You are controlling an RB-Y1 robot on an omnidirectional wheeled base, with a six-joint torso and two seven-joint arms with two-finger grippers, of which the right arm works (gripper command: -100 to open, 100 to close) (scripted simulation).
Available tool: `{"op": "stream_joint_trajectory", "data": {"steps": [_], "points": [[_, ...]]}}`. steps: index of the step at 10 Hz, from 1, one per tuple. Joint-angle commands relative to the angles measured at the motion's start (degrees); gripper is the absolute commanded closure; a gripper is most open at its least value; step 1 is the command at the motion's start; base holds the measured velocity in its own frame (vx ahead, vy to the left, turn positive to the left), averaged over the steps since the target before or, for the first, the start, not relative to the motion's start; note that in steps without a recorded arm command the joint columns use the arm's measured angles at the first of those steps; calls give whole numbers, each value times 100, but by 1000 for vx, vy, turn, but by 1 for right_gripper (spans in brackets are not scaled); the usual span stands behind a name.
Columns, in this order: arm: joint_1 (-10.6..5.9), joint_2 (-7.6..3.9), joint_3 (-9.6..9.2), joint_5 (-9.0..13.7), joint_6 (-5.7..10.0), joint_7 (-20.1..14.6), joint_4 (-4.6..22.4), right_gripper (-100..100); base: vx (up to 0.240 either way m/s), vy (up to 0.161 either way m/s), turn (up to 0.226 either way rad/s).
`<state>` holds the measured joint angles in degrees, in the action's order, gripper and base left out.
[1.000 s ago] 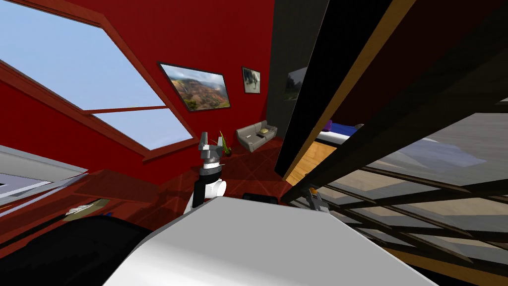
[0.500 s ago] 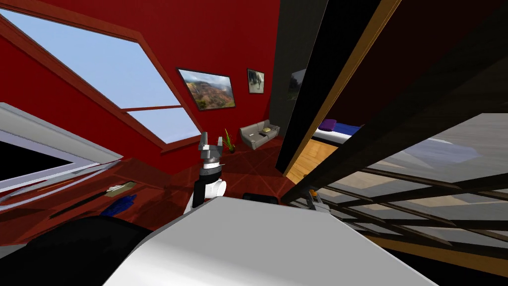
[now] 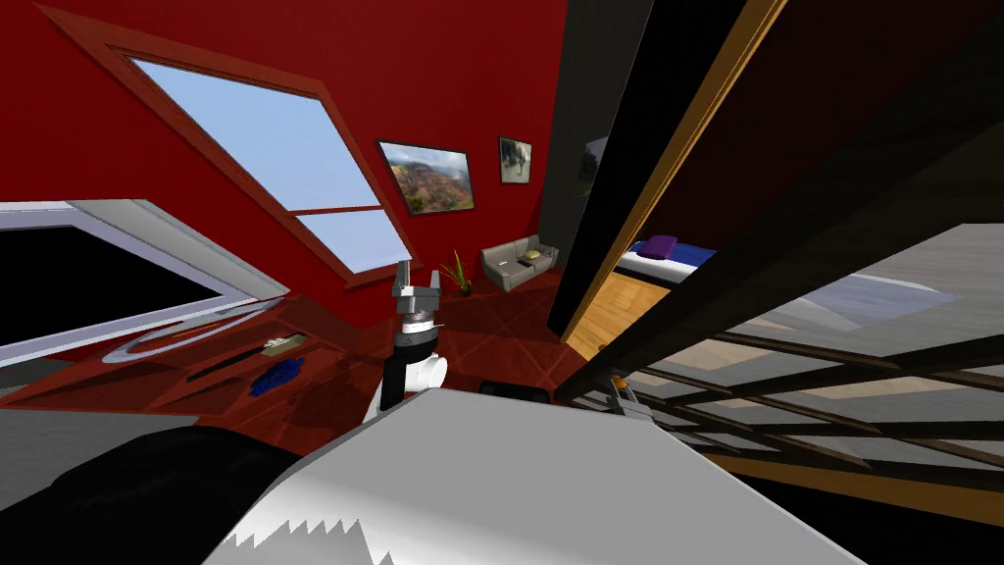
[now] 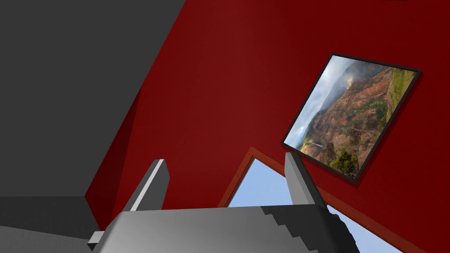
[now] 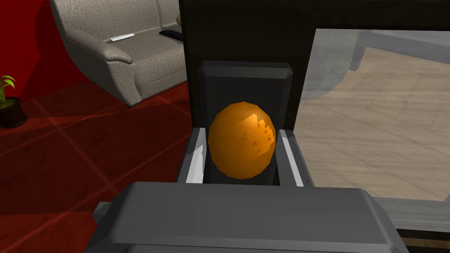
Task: Pull the door open
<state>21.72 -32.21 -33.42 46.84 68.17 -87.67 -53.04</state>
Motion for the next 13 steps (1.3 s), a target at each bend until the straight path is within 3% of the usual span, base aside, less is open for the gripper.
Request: {"op": "stream_joint_trajectory", "data": {"steps": [1, 6, 7, 13], "points": [[-19, -40, -84, -61, 88, -103, 77, 100, -254, -33, 151], [-86, -145, -233, -175, 268, -316, 264, 100, -215, -31, 118], [-71, -125, -224, -163, 219, -277, 227, 100, -88, -6, 22], [-198, -231, -417, -269, 452, -552, 539, 100, -206, -20, 137]]}}
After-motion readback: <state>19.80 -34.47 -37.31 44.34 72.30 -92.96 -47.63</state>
